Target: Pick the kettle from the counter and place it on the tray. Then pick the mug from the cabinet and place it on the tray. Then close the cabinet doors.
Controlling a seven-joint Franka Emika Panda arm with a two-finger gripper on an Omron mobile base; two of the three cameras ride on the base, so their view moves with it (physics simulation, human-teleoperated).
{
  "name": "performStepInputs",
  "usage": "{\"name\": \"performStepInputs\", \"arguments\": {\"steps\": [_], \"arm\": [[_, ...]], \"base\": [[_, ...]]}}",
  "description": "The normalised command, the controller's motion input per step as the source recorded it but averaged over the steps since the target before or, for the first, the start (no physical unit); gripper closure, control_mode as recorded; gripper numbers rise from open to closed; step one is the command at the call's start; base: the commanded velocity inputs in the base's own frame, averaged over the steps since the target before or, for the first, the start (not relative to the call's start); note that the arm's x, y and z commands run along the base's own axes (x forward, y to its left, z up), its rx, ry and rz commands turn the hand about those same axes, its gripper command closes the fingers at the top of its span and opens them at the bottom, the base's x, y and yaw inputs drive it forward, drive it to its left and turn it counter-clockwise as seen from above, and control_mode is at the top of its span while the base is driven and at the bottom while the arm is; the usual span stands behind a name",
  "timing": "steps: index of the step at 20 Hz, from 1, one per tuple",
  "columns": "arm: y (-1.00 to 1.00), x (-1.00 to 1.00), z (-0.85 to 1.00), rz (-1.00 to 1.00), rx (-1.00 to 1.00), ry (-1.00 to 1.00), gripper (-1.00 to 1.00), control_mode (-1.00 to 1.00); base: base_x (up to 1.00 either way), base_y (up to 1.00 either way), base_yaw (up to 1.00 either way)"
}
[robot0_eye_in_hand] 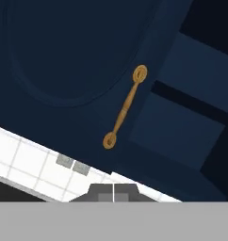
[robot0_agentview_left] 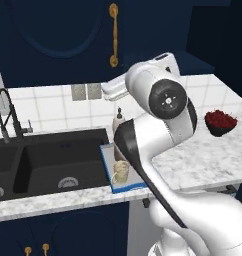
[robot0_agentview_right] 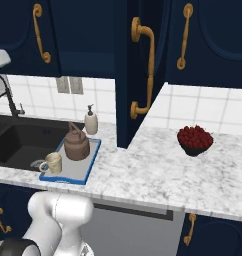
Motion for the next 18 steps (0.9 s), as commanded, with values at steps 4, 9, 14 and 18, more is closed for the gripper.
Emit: {"name": "performStepInputs", "arguments": {"steps": [4, 9, 14, 18], "arm": [[-0.63, -0.85, 0.0, 0.16, 0.15, 0.04, 1.0, -1.0], [-0.63, -0.77, 0.0, 0.15, 0.18, 0.05, 1.0, -1.0], [-0.71, -0.54, 0.0, 0.12, 0.22, 0.16, 1.0, -1.0], [-0.61, -0.44, -0.01, 0.11, 0.13, 0.1, 1.0, -1.0]], "base": [[0.0, 0.0, 0.0], [0.0, 0.0, 0.0], [0.0, 0.0, 0.0], [0.0, 0.0, 0.0]]}}
